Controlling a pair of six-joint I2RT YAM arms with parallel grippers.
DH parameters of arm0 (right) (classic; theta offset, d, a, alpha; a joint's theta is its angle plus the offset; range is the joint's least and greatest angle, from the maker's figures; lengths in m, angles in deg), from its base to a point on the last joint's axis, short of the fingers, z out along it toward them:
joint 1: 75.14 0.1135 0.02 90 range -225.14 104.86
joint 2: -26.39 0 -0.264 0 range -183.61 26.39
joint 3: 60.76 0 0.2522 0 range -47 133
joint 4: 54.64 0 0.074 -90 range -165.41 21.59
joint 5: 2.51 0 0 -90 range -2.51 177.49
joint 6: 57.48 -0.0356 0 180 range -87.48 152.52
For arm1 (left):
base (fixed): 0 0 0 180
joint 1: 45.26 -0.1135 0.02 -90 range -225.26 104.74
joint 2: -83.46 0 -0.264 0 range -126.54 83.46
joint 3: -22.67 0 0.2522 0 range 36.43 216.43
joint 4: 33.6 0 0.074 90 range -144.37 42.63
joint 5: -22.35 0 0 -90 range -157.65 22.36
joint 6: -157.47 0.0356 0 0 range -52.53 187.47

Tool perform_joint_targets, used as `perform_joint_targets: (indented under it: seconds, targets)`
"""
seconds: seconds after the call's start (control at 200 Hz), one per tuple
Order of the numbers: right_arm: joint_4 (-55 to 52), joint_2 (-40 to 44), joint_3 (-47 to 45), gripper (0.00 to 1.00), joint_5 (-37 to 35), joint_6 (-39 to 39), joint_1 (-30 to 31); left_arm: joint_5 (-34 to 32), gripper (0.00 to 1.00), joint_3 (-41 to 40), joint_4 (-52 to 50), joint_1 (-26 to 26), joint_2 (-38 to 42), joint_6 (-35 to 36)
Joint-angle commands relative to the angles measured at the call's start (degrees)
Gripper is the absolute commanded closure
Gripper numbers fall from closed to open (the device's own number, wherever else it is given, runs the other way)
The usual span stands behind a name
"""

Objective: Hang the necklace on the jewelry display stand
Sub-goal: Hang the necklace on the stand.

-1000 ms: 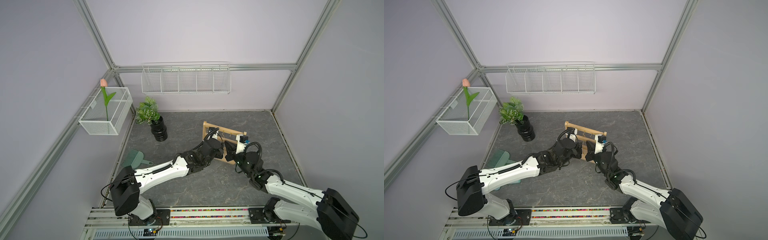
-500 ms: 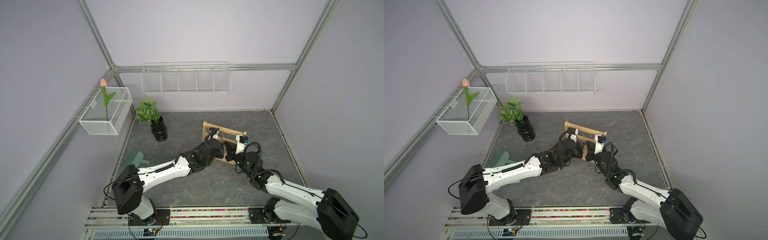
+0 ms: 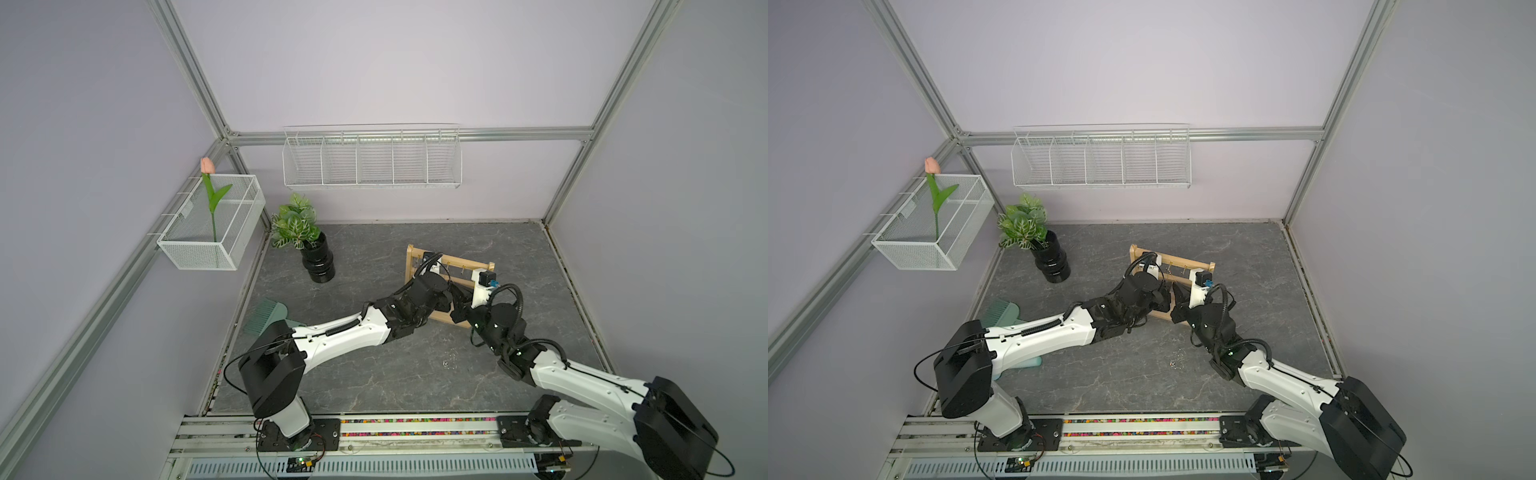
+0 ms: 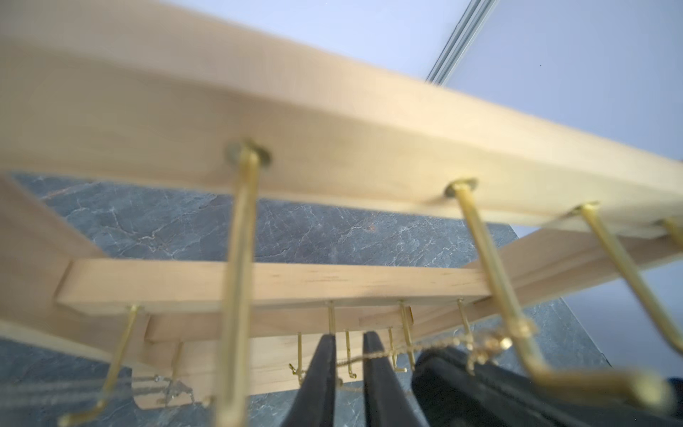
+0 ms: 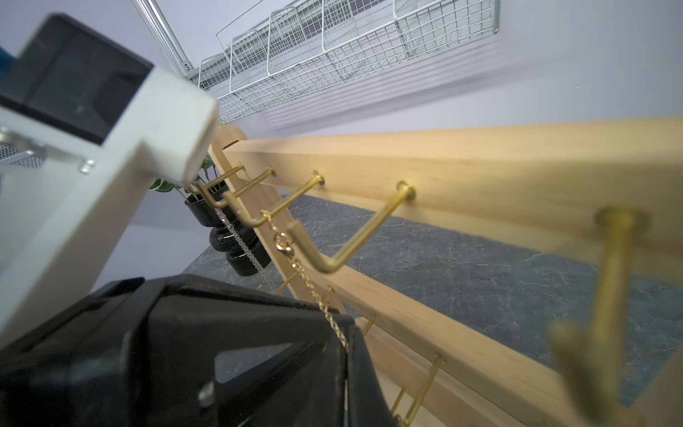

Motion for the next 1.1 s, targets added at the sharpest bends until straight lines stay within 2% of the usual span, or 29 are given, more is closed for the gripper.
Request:
perform_joint_targets:
  seconds: [0.0,0.155,0.51,0.86,1.095]
  targets:
    - [1.7,1.2,-0.5,0.93,-0.6,0.0,-0.2,1.1,0.89,1.4,1.3,0.0,0.5,0.0]
    - [1.7,1.3,-0.6,0.93,-0.8,0.0,-0.5,2.2,1.0,0.5,1.1,0.0,1.7,-0.2]
    - [1.2,2.0,-0.7,0.93,-1.4,0.3,-0.7,3.9,1.0,-3.0,1.0,0.0,6.7,-0.1]
    - [1.0,1.3,0.0,0.93,-0.7,0.1,-0.8,1.8,1.0,-4.3,-1.4,0.0,6.9,-1.4]
    - [2.1,-0.3,0.2,0.93,0.3,-0.1,-0.8,-3.0,1.0,-3.2,-3.5,0.0,5.1,-2.4]
